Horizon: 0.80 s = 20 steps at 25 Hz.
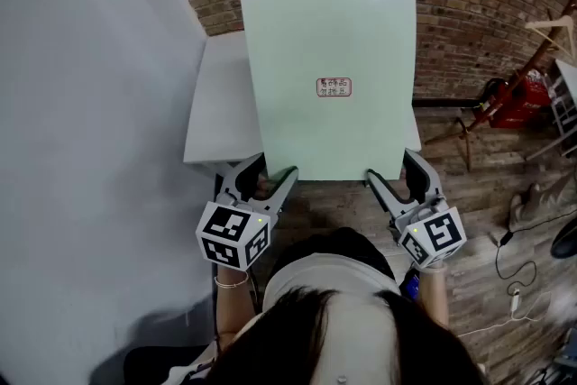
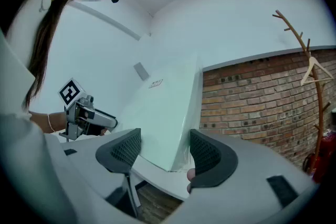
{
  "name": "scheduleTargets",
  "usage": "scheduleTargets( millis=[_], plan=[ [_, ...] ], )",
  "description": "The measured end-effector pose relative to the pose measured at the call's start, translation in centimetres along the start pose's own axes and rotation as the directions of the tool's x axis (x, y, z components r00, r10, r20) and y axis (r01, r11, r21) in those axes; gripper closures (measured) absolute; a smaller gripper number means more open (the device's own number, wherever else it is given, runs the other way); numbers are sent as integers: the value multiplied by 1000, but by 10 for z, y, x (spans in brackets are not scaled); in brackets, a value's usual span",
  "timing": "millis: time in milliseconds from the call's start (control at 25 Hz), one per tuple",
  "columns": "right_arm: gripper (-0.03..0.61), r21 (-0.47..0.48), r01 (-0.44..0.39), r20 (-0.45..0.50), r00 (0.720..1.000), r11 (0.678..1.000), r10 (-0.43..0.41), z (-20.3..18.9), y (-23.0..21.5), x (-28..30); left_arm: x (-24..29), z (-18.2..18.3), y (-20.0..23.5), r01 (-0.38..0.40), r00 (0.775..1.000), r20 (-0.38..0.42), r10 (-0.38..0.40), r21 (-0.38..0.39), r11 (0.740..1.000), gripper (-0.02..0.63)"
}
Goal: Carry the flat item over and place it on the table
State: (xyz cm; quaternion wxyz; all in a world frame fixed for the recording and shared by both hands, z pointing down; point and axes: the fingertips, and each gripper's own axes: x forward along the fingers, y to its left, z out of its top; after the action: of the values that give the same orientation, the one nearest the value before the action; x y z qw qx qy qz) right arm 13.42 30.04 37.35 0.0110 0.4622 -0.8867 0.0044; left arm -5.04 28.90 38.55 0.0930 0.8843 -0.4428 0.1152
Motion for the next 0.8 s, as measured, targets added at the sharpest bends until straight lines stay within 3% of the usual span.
scheduleTargets(
  millis=[800],
  plan=[
    [265,-1,11,-6,1000,1000,-11,0,5,16,3,0,17,11,1000,-10,-11,-21,1000,364]
  ],
)
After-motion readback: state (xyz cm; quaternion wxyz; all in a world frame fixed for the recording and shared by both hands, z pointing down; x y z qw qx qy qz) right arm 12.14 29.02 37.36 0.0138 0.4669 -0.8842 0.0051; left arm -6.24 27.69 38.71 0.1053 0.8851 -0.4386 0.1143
